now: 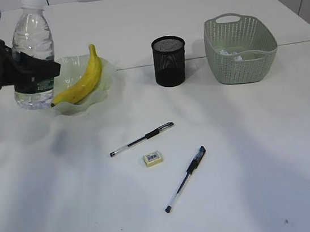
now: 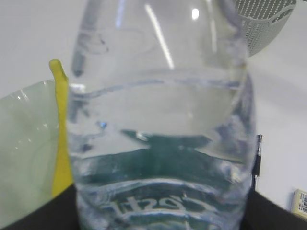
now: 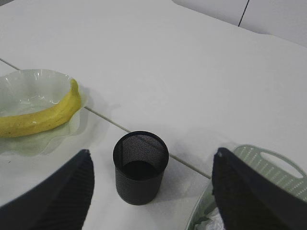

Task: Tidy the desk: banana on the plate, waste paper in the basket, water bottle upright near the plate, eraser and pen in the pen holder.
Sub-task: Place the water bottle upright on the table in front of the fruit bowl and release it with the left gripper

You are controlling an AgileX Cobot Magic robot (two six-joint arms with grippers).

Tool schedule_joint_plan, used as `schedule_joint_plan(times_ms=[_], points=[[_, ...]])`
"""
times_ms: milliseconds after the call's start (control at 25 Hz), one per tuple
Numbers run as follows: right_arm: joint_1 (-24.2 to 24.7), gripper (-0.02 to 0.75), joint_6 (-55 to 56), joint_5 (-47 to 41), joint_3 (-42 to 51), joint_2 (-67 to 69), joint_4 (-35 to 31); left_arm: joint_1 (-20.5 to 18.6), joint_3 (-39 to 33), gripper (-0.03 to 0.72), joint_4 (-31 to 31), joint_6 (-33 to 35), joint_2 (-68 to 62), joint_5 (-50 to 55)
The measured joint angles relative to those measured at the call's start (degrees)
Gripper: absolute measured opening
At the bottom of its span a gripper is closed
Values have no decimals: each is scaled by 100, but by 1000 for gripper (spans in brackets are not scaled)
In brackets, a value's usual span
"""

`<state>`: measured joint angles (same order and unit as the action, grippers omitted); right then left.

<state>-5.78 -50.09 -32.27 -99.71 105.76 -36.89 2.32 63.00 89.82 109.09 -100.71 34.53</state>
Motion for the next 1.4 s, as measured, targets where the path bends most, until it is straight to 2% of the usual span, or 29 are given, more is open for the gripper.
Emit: schedule_joint_plan(times_ms=[320,720,1400], points=[[0,572,0,0,0,0,82,0,-744,364,1013,1135,0,-209],[0,572,0,10,0,0,116,0,-837,364,1126,1678,-23,-90],[0,572,0,44,0,0,361,0,-837,364,1162,2100,-981,482]])
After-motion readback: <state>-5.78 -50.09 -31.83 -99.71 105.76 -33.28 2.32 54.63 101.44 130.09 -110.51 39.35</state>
